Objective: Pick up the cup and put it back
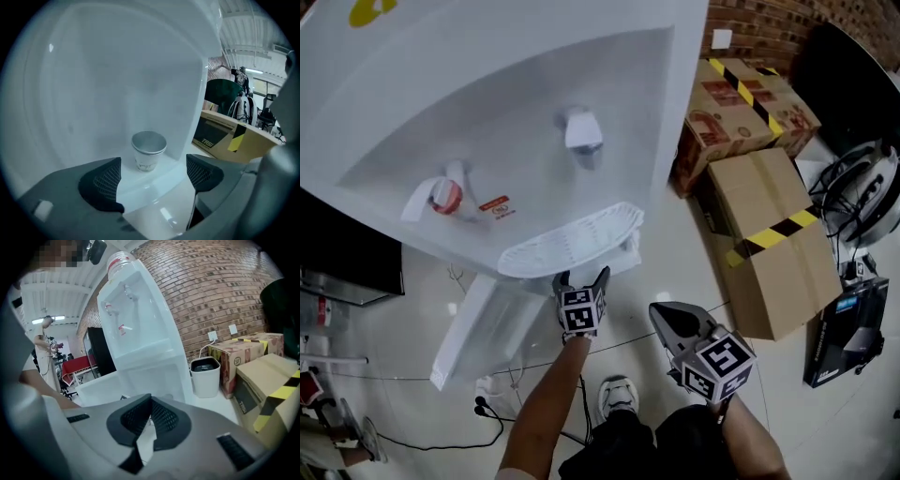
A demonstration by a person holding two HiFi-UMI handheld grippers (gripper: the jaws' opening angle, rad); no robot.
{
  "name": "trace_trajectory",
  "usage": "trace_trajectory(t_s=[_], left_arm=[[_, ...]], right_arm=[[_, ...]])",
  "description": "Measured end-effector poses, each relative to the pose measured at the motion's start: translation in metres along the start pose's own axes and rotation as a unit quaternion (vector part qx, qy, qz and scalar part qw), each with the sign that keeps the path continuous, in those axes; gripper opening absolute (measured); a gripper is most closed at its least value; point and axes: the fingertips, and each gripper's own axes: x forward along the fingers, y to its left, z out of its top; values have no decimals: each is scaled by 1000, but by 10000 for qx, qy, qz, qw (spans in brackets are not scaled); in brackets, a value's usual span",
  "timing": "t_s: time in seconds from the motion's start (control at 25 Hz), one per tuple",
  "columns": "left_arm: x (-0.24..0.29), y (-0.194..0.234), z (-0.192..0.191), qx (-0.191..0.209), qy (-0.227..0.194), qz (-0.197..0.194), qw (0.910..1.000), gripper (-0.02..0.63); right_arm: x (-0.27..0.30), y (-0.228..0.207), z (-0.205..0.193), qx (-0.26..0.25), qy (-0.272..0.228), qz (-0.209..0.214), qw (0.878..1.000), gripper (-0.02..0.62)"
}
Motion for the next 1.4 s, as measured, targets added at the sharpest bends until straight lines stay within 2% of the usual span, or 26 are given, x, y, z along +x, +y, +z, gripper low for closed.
trace_trajectory(t_s=[0.28,0.52,0.72,0.88,1.0,1.12,1.2,1.4], left_arm=[[50,17,-2,-66,-264,236,9994,442],[61,12,14,213,-473,265,9983,434],[66,6,22,479,-474,291,9973,348],[57,-3,27,628,-556,248,9962,345],[34,-16,28,619,-525,105,9966,344],[-5,-35,32,726,-296,-173,9968,341],[-44,-50,36,827,-47,-345,9960,341],[-164,-80,71,645,328,-499,9961,339]], right_arm=[[18,-18,-23,191,-23,-79,9998,11],[11,-28,-27,318,-53,-157,9994,11],[10,-33,-21,323,-148,-215,9991,11],[9,-40,-19,355,-196,-269,9988,11],[3,-44,-13,483,-142,-345,9981,11],[-7,-43,5,671,-4,-399,9969,11],[-20,-35,22,790,174,-403,9959,11],[-69,-2,73,1029,681,-480,9912,11]])
